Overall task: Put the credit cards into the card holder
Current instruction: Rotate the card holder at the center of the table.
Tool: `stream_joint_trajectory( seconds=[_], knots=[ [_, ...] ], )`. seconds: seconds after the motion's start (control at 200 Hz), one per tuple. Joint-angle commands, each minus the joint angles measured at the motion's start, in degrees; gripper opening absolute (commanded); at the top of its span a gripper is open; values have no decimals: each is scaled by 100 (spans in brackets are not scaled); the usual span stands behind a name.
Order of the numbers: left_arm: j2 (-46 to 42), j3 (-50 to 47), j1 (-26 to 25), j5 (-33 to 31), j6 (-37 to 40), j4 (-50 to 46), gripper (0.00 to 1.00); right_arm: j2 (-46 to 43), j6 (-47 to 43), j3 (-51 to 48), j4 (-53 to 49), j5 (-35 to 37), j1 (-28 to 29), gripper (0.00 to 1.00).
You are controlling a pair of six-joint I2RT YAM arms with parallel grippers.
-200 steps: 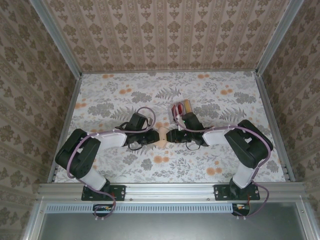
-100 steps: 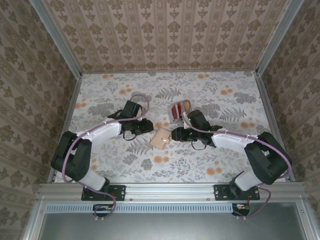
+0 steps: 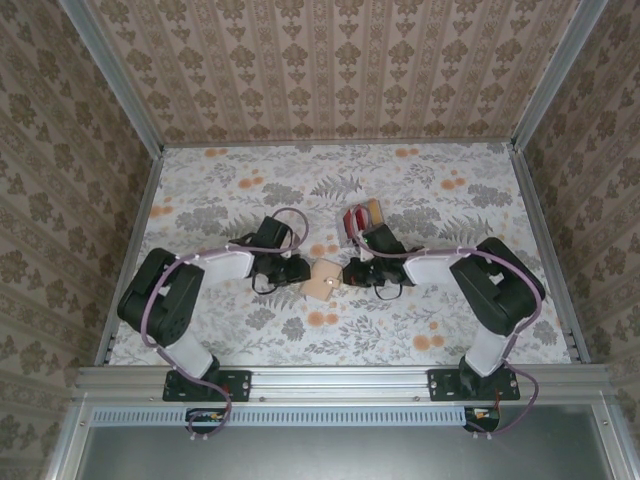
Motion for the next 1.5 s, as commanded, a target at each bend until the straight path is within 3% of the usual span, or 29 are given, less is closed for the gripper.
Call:
stream_joint_trajectory(
  seconds=[0.0, 0.18, 0.415, 0.655, 0.85, 0.99, 1.095, 1.495],
  knots=[
    [-264, -418, -202, -114, -309, 25, 24, 400, -48, 507, -46, 15, -1, 6],
    [-508, -810, -696, -209, -907, 470, 24, 775, -237, 976, -327, -149, -2, 7],
    [-594, -663, -1242, -568, -1215, 380, 24, 984, -680, 1514, -940, -401, -7, 8],
    [-1038, -445, -1145, -943, -943, -376, 24, 300, -1232, 1843, -1926, 97, -80, 12],
    [-1573, -403, -826, -1164, -754, -767, 25, -212, -1805, 2117, -2731, 483, -64, 23],
    [-1589, -407, -499, -972, -679, -751, 27, -599, -2395, 2066, -3170, 527, 70, 31],
    [-1444, -272, -385, -921, -595, -723, 29, -713, -2907, 2047, -3542, 587, 163, 40],
    [-41, 513, -344, -633, -301, -538, 29, -212, -3468, 2443, -4075, 1247, 712, 41]
  ],
)
